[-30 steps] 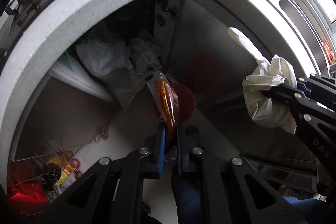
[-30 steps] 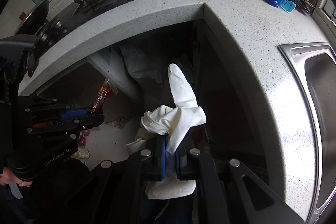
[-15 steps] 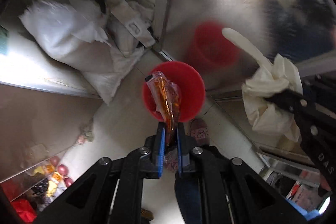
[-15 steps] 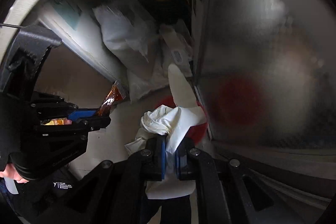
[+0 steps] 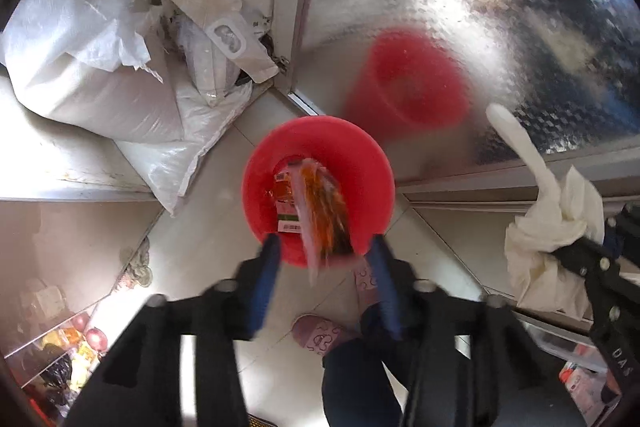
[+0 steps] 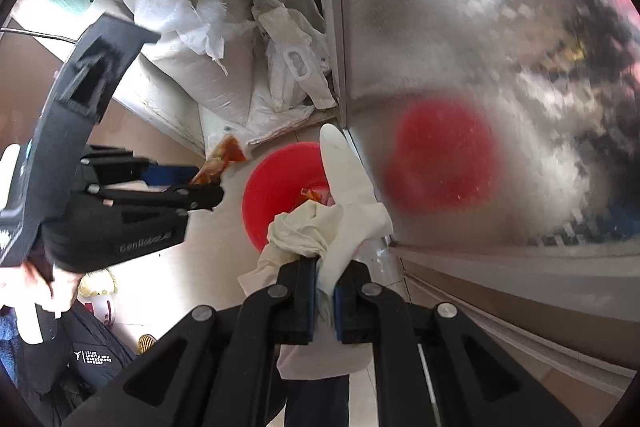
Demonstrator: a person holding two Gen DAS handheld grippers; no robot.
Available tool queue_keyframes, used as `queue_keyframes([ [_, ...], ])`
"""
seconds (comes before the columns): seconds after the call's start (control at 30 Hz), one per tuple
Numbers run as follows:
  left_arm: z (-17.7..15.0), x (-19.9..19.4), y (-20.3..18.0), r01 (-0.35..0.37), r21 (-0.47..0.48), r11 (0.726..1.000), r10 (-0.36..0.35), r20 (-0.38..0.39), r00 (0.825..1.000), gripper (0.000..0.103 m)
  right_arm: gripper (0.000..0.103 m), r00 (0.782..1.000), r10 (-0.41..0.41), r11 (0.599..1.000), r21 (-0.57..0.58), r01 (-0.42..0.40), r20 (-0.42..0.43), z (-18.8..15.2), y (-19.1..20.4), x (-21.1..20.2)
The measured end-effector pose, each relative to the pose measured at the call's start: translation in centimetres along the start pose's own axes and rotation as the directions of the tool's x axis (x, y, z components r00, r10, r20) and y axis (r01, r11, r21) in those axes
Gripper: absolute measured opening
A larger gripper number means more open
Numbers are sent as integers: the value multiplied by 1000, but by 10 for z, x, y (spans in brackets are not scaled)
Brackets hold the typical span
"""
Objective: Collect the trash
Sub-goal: 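Open the left tool dropping the packet while the right tool releases the glove into the bin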
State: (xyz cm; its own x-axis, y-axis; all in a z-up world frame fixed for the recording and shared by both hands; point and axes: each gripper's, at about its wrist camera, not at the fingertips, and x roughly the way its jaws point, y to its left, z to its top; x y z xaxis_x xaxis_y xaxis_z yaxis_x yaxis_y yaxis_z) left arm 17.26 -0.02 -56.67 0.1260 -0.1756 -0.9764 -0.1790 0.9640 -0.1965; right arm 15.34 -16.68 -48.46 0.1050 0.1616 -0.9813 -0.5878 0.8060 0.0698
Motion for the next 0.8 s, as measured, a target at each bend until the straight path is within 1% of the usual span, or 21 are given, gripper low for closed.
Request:
queue_keyframes([
  [0.07, 2, -3, -1, -16, 10, 1000, 16, 2, 1000, 58, 6, 1000, 6, 1000, 6, -6, -5, 1, -1, 1],
  [0.13, 4, -3, -1, -33, 27, 999, 33, 3, 999, 61, 6, 1000, 16, 1000, 5, -16, -10, 4, -1, 5],
  [0.17, 4, -4, -1, -33, 31, 999, 33, 3, 999, 65, 6, 1000, 17, 1000, 5, -17, -10, 4, 0, 5],
  [0.2, 5, -4, 0, -32, 36, 999, 32, 1, 999, 67, 6, 1000, 21, 1000, 4, -21, -10, 3, 0, 6],
  [0.33, 2, -7, 1, -58, 70, 996, 59, -4, 998, 67, 6, 999, 44, 999, 7, -44, -20, 8, 2, 13],
  [0.43, -3, -8, 10, -46, 42, 998, 46, -3, 999, 67, 6, 998, 55, 998, 1, -55, -26, 9, 5, 14],
  [0.53, -11, -7, 21, -70, 12, 997, 70, -2, 998, 67, 6, 998, 62, 998, -24, -63, -31, 11, 12, 17],
  [0.57, -14, -5, 24, -76, 1, 997, 76, -1, 997, 72, 6, 997, 64, 997, -33, -66, -33, 11, 14, 19],
  [0.6, -17, -5, 27, -75, -11, 997, 75, 2, 997, 79, 6, 997, 68, 997, -41, -69, -36, 11, 16, 21],
  [0.63, -20, -4, 32, -58, -30, 998, 58, 8, 998, 82, 6, 997, 71, 996, -49, -73, -40, 11, 18, 23],
  [0.7, -25, -3, 43, -21, -73, 997, 23, 18, 1000, 83, 6, 996, 74, 995, -63, -77, -48, 12, 22, 31],
  [0.77, -30, 1, 50, -36, -91, 995, 38, 18, 999, 85, 6, 995, 79, 994, -72, -83, -57, 13, 25, 38],
  [0.8, -32, 2, 52, -50, -90, 995, 52, 20, 998, 87, 6, 995, 80, 993, -79, -85, -60, 13, 27, 40],
])
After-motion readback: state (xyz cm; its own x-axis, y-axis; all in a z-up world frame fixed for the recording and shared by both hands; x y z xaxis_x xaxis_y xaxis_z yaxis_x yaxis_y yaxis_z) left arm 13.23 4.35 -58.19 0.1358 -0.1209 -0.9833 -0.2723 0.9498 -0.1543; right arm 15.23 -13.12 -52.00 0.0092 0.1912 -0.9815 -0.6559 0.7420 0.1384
